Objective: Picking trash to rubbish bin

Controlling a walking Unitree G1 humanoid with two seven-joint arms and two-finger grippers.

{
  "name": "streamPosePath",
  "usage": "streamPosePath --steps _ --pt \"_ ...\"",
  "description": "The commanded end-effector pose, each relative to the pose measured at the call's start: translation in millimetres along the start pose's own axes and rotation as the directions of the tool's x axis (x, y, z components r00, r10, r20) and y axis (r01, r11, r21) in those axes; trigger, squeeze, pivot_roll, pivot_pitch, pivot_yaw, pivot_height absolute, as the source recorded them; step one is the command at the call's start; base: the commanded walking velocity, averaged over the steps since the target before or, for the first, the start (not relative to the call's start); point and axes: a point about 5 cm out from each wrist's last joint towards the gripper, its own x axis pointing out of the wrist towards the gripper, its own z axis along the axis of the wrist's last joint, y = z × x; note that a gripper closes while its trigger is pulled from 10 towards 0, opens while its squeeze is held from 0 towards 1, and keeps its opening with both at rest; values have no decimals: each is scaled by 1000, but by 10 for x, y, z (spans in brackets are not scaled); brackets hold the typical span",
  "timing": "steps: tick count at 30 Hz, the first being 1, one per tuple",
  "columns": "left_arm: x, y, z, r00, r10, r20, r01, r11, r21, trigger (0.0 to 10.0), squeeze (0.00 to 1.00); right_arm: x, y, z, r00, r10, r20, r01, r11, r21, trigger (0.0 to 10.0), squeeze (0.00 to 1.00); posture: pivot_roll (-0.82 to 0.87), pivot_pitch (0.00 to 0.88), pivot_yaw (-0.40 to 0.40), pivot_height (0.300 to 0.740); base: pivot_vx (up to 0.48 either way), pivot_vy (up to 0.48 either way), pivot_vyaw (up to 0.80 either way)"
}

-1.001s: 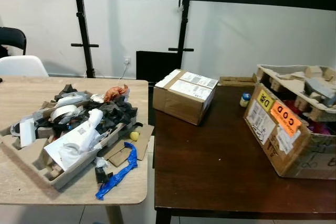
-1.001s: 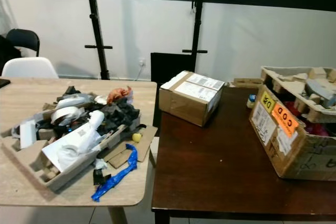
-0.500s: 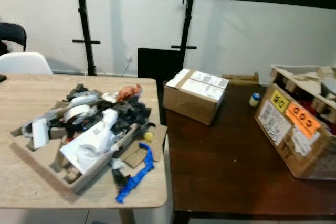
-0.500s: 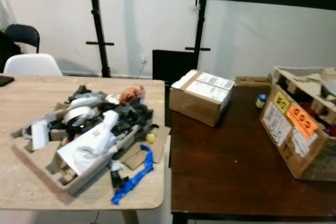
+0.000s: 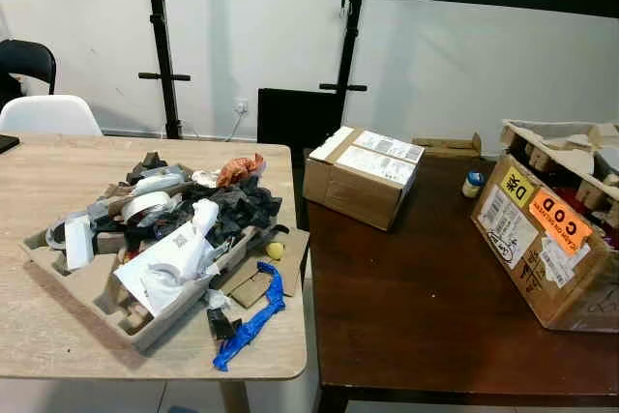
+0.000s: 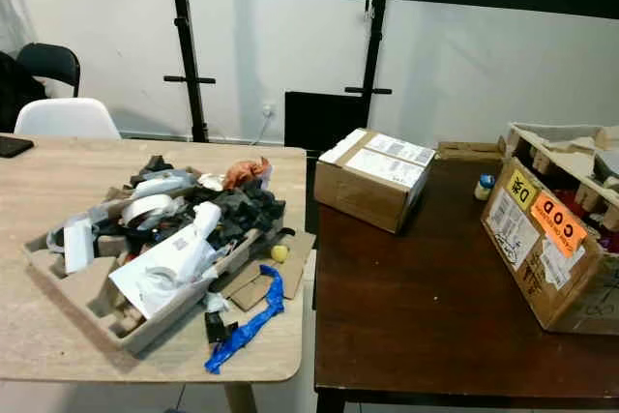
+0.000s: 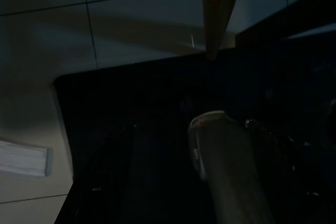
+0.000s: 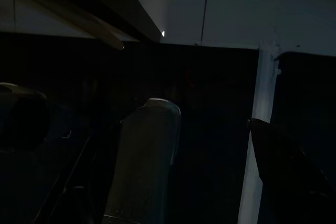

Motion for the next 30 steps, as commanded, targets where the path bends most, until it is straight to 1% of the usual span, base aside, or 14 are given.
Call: streamPosePath --steps 1,11,24,30 --pt "8 -22 21 1000 -3 2 3 999 -38 10000 0 -6 -21 17 1000 -9 5 9 1000 14 10000 0 88 0 -51 740 0 0 0" --pt "12 -30 40 1000 -6 7 6 999 -48 10000 0 -9 -25 43 1000 -9 11 9 1000 13 10000 0 87 0 -51 740 -48 0 0" --pt "14 -48 40 1000 -12 7 13 999 -50 10000 0 -10 -30 48 1000 -13 13 13 1000 12 10000 0 85 0 -49 740 -270 0 0" --pt "15 -49 44 1000 -16 7 16 999 -49 10000 0 -9 -30 37 1000 -13 12 13 1000 12 10000 0 85 0 -50 740 -357 0 0"
